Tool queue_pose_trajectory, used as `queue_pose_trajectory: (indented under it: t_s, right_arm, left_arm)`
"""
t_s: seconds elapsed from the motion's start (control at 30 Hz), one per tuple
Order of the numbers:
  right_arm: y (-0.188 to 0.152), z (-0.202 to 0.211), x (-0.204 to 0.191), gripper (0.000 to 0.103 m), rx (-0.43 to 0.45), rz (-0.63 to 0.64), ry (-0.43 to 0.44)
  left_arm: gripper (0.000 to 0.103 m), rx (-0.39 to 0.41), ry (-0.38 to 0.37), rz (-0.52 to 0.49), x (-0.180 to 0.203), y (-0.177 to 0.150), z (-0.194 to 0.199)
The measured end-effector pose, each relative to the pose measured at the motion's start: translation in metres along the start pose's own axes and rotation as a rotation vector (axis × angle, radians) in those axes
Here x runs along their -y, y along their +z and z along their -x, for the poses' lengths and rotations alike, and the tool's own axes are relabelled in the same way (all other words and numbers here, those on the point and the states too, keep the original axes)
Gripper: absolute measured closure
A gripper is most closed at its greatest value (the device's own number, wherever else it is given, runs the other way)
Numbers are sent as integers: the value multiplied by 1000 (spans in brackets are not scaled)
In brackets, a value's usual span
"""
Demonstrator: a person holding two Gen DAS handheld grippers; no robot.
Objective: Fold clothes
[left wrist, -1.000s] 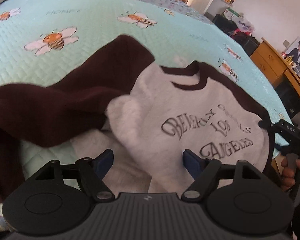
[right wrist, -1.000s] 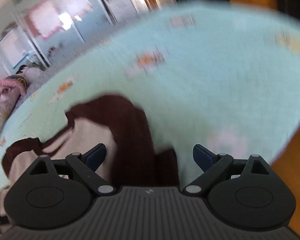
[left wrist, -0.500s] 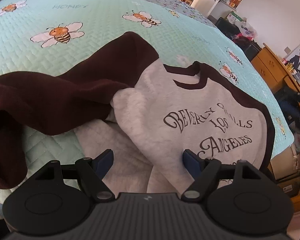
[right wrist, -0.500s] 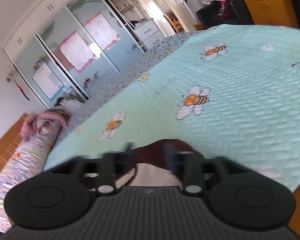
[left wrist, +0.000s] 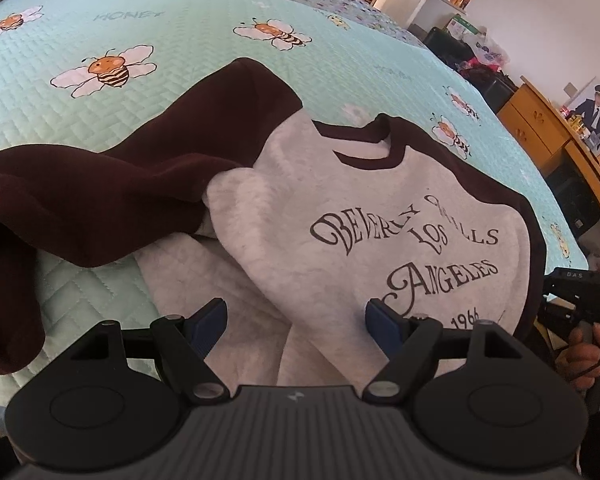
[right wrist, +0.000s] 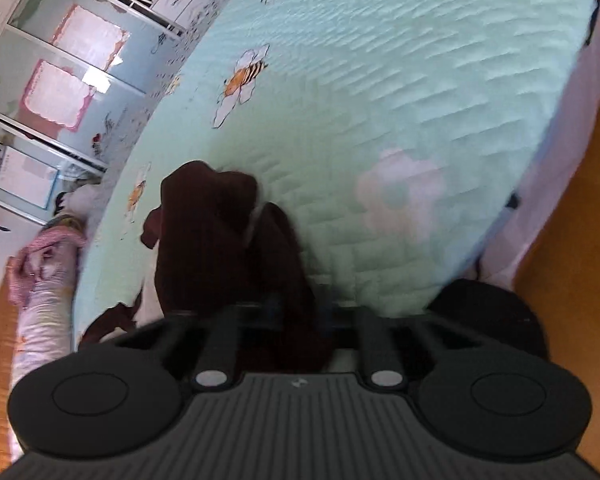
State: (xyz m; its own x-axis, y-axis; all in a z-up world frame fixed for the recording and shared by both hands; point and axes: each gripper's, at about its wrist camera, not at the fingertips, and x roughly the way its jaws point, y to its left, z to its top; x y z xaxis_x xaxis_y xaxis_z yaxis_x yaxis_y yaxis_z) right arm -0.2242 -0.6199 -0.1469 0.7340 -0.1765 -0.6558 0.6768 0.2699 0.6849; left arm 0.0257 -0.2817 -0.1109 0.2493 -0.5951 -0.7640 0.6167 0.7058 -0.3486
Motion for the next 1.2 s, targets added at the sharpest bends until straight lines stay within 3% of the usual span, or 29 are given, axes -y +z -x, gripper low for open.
queue_pose_trajectory:
  t_s: [0.07, 0.17, 0.33, 0.4, 0.5, 0.7, 0.77, 0.87, 0.93, 0.97, 1.0, 1.03, 1.07, 1.2]
  right_arm:
    - [4, 12, 0, 99, 45, 1, 5]
    - [20, 40, -4, 99, 185, 20, -1]
    - [53, 130, -35, 99, 577, 162, -17]
    - [64, 152, -47, 99, 661, 196, 7]
    - [69, 159, -58, 100, 660, 226, 51]
    - [45, 97, -75, 99, 527, 259, 60]
    - [47, 92, -85, 99, 535, 260, 69]
    - [79, 123, -116, 99, 685, 267, 166]
    - [93, 149, -131, 86, 834, 262, 196]
    - [99, 156, -135, 72, 883, 248, 195]
    - [105, 159, -138, 29, 893, 236, 191]
    - [104, 155, -136, 5, 861, 230, 178]
    - [103, 151, -134, 6, 825, 224, 164]
    - [37, 101, -104, 6, 557, 322, 141]
  left_arm:
    - [24, 0, 6, 5, -1, 0, 0]
    - [24, 0, 8, 3, -1, 0, 2]
    - [24, 1, 3, 2, 1, -1, 1]
    - [24, -2, -2, 3, 2, -1, -1]
    - [24, -8, -6, 1, 5, -3, -4]
    - [24, -6, 6, 1, 3, -4, 2]
    - [24, -4, 10, 3, 0, -4, 5]
    - [24, -2, 5, 21, -3, -5, 4]
    - [24, 2, -1, 28, -1, -6, 2]
    - [24, 4, -6, 29, 0, -6, 1]
    - [24, 6, -15, 25, 2, -6, 0]
    - [24, 7, -22, 20, 3, -6, 0]
    - [24, 8, -28, 15, 4, -6, 0]
    - [24, 7, -27, 19, 0, -5, -1]
